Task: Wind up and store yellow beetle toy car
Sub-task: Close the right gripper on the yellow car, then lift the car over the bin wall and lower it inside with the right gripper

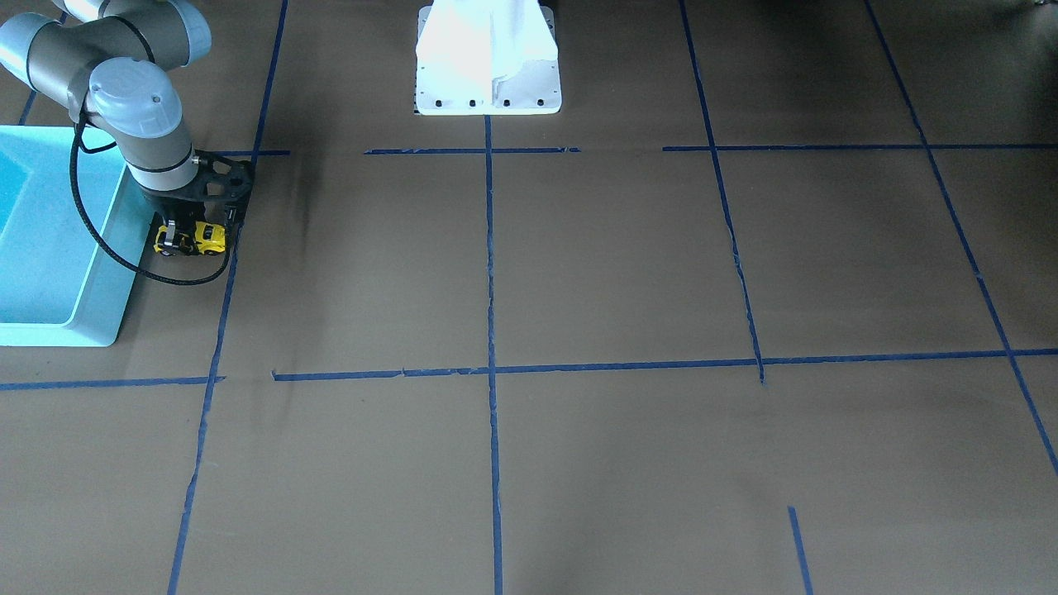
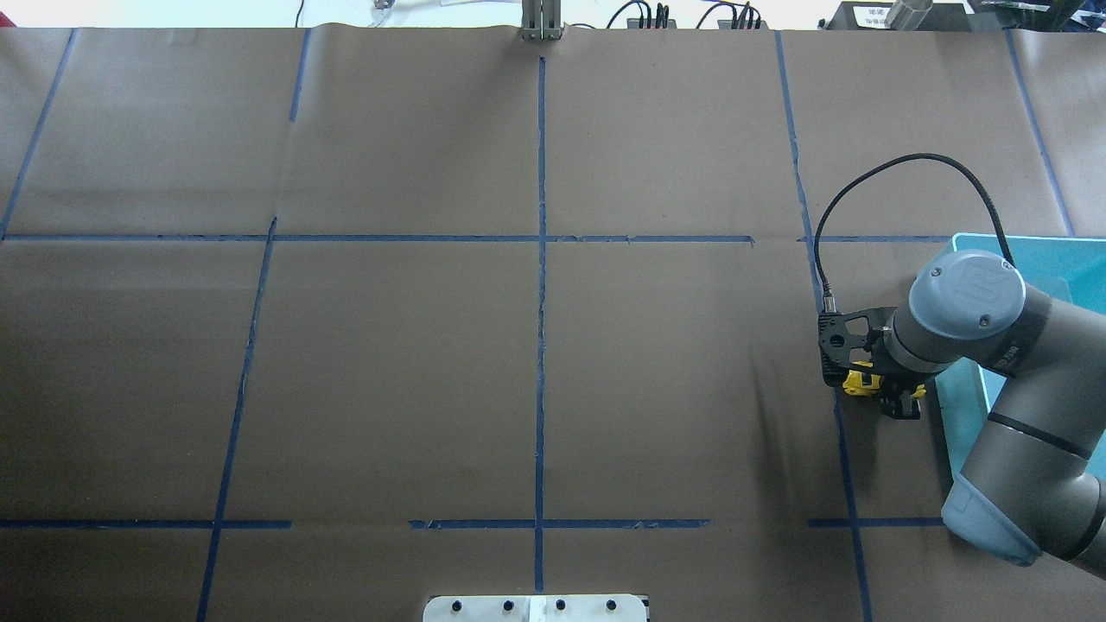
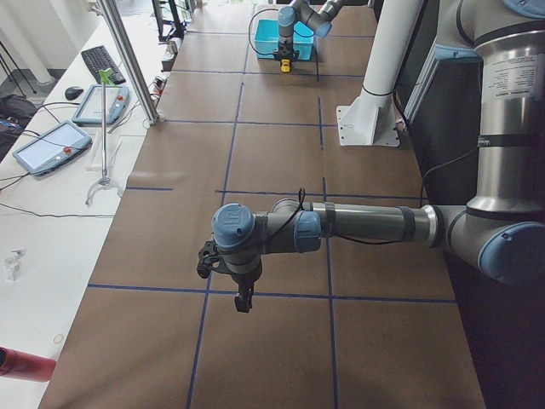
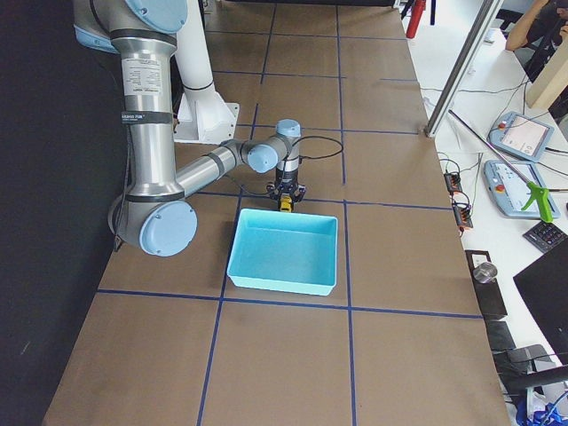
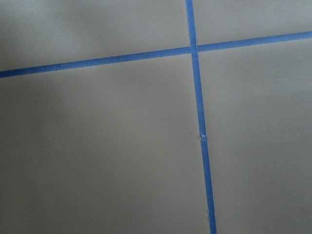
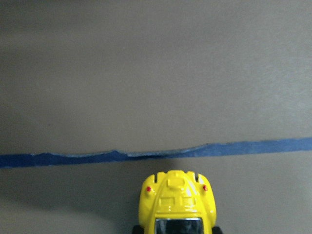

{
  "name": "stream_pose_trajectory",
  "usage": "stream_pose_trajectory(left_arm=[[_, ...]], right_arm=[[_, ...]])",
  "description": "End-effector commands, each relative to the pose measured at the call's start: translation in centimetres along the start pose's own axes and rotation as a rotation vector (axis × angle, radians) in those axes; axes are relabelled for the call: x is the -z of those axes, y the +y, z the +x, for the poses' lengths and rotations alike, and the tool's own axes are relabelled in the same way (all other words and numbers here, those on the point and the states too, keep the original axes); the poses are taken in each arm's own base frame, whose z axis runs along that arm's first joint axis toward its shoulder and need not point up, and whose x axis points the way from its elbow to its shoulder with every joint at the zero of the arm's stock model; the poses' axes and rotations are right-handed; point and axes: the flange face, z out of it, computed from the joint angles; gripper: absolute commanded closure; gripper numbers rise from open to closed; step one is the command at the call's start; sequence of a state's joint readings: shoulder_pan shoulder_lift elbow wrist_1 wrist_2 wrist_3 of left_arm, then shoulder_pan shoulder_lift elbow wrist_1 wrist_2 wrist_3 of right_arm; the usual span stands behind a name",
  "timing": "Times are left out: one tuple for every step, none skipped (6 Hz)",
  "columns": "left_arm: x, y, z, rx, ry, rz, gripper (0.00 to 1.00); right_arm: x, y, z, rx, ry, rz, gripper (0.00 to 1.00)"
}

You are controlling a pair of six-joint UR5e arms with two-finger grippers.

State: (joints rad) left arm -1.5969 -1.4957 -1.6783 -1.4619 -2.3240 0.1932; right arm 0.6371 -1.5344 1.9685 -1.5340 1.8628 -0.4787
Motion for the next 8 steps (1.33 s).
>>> stream_pose_trajectory(left_arm=[[-0.1, 0.0, -0.1, 0.002, 0.000, -0.002, 0.00], [-0.1, 0.0, 0.0, 0.000, 0.000, 0.000, 0.00], [-0.1, 0.0, -0.1, 0.001, 0.000, -0.001, 0.00], [-0.1, 0.0, 0.0, 0.000, 0.000, 0.000, 0.00], [-0.1, 0.0, 0.0, 0.001, 0.002, -0.001, 0.00], [0.1, 0.0, 0.1, -0.002, 0.000, 0.002, 0.00], [0.0, 0.0, 0.0, 0.000, 0.002, 0.000, 0.00], [0.1, 0.0, 0.1, -0.002, 0.000, 0.002, 0.00]], right_arm=[[10.0, 2.8, -1.6, -0.030, 0.056, 0.039, 1.00], [11.9, 4.9, -1.4, -0.066, 0.061, 0.025, 1.00], [10.7, 7.9, -2.3, -0.031, 0.039, -0.022, 1.00], [9.3, 10.9, -2.1, 0.077, 0.016, -0.077, 1.00], [8.0, 14.9, -0.5, 0.049, 0.000, -0.125, 1.00], [4.1, 15.7, 0.7, 0.044, -0.021, -0.148, 1.00], [-0.4, 17.2, 1.5, 0.065, 0.011, -0.055, 1.00], [-2.1, 17.8, 1.5, 0.035, 0.001, -0.033, 1.00]])
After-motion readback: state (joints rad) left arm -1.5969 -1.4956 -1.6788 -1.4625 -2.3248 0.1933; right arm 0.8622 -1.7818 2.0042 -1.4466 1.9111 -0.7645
